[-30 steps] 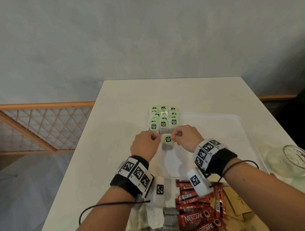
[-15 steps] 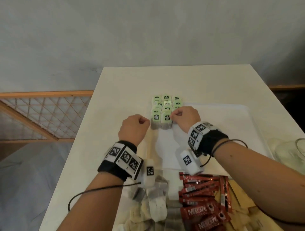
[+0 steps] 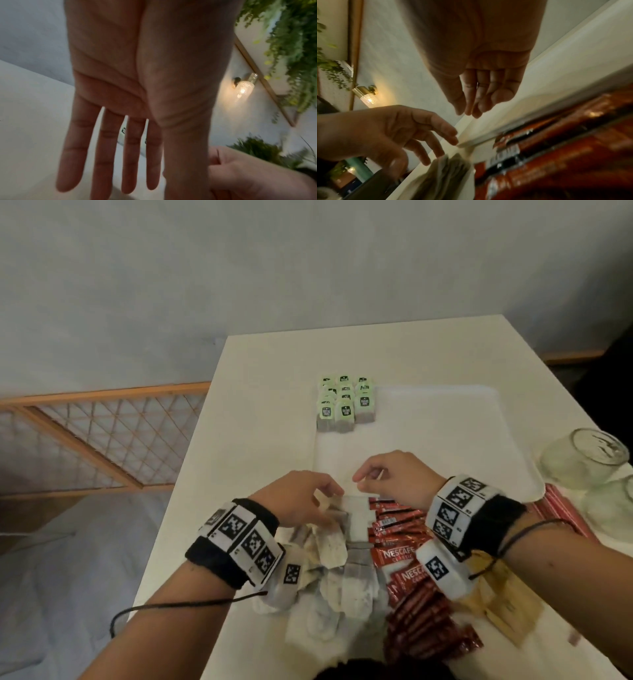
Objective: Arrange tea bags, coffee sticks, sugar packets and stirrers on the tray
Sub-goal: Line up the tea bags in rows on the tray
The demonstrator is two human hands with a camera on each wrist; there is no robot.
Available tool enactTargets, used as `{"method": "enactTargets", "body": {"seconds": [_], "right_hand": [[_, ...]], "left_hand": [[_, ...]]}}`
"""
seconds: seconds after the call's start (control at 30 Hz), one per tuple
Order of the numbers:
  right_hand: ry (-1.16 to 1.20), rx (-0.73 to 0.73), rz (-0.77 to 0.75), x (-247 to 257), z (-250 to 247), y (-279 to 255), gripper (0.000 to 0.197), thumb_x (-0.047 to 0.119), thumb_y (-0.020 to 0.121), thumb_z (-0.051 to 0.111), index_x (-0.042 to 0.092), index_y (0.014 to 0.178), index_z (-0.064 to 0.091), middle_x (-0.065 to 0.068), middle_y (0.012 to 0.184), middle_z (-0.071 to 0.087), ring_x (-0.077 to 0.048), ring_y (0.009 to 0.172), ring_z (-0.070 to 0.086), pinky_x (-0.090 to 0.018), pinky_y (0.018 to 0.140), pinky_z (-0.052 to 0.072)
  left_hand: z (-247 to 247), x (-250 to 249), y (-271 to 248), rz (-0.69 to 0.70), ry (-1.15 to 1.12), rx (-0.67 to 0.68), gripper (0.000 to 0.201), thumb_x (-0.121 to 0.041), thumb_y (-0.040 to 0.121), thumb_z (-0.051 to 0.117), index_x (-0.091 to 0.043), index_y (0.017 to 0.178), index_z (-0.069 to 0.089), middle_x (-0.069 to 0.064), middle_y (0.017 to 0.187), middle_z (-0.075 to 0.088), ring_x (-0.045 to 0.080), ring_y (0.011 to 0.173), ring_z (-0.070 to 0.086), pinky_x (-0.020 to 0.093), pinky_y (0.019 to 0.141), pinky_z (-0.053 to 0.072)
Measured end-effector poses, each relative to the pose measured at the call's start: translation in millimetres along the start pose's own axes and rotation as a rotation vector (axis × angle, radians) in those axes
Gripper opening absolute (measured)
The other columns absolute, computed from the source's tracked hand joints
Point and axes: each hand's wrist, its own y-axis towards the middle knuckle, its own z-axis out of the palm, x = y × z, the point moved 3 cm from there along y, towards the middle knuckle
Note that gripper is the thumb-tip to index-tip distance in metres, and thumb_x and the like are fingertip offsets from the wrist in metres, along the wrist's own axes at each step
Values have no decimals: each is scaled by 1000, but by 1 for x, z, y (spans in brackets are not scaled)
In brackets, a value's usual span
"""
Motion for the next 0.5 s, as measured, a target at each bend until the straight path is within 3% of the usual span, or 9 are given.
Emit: {"method": "enactTargets", "body": {"seconds": [0.1,0.27,0.33,0.4,0.43,0.5], "right_hand": [[-2,40,-9,1,7,-20,17,34,83,73,28,98,73,7,92,68,-1,72,57,-16,66,40],[23,23,34,-9,13,-46,21,28,81,76,25,101,72,8,88,72,-3,79,64,-16,70,46],[13,-2,57,-14,14,-54,21,29,82,74,26,102,71,9,90,71,-3,81,64,-16,72,48],[10,-36,87,-20,13,-62,19,30,83,73,28,102,71,10,93,70,-3,83,63,-22,76,52],[22,-52,97,-23,12,-65,19,31,83,74,29,102,71,10,93,70,-3,84,63,-25,80,53],[43,-69,107,-26,11,-72,18,32,83,74,31,101,71,11,91,70,-3,84,63,-26,81,53]], "left_hand": [[16,-9,-2,2,123,111,71,-26,75,83,-33,138,51,-8,129,50,12,105,52,25,84,40],[26,-18,3,-55,228,60,71,-20,77,79,-24,140,48,1,132,49,21,117,51,33,99,44],[27,-20,7,-84,267,78,55,-19,78,77,-20,128,55,1,123,56,20,109,55,29,90,44],[29,-23,12,-71,340,100,20,-15,79,74,-18,93,60,3,98,62,17,84,55,25,75,44],[30,-24,13,-68,333,104,19,-13,79,72,-19,80,54,2,89,59,16,76,51,24,69,42],[29,-25,14,-59,288,79,22,-11,80,69,-18,78,49,1,88,54,16,77,48,25,68,40]]}}
